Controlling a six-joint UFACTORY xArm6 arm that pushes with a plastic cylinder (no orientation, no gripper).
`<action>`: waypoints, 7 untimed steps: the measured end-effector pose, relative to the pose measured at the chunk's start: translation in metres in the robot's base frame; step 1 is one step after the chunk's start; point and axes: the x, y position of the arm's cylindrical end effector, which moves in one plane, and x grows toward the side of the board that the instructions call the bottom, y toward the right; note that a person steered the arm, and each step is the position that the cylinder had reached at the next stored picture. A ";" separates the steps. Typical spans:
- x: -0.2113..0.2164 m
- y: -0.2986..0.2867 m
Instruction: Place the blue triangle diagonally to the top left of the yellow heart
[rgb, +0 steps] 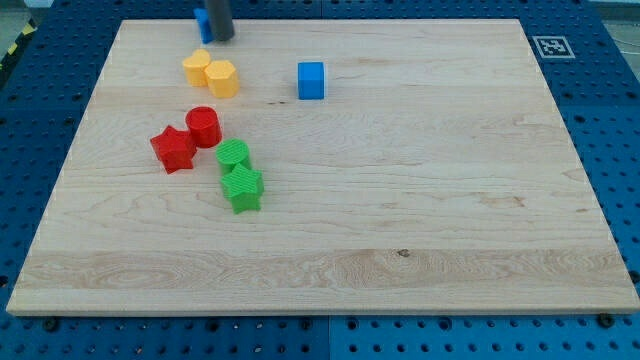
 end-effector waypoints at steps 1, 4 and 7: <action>0.000 -0.028; 0.023 0.064; -0.030 0.093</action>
